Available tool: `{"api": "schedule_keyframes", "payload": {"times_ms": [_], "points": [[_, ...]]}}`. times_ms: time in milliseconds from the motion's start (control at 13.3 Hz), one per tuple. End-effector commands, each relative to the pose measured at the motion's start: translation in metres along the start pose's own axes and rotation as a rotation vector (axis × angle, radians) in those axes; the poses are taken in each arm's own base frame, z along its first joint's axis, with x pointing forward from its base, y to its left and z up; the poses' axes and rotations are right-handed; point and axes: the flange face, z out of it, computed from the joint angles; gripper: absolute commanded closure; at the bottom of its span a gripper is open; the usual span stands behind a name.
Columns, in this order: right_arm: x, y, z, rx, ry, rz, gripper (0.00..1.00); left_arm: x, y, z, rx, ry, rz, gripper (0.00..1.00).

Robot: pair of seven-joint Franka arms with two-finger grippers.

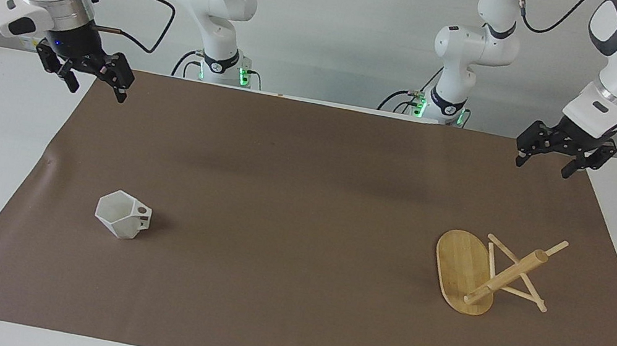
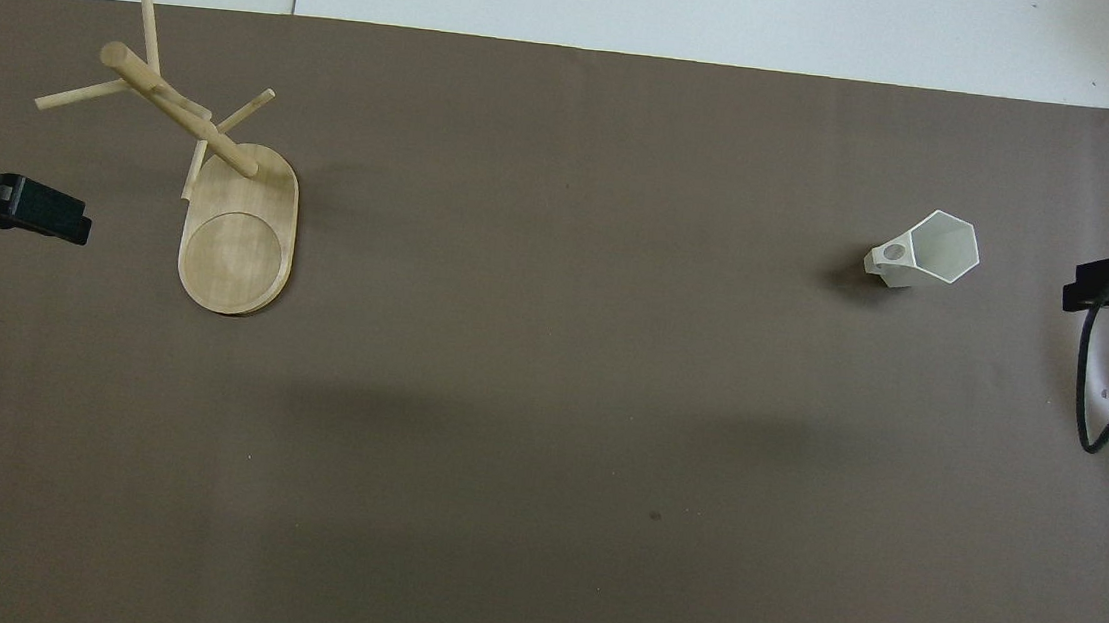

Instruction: Hang cup on rack

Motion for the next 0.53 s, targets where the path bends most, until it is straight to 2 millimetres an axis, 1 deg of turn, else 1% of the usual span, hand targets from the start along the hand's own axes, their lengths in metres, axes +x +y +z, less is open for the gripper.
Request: {"api": "schedule_keyframes", "payload": {"times_ms": [0,451], "points": [[-0.0051,0.0006,-0.0021,0.003,0.000,0.019,0.00,-0.0066,-0.0021,-0.0011,0.020,-0.009,-0.008,0.00],[-0.0080,0.0004,0.0005,0.003,-0.006,0.014,0.00,-0.0066,-0.0021,-0.0011,0.020,-0.009,-0.008,0.00]]}}
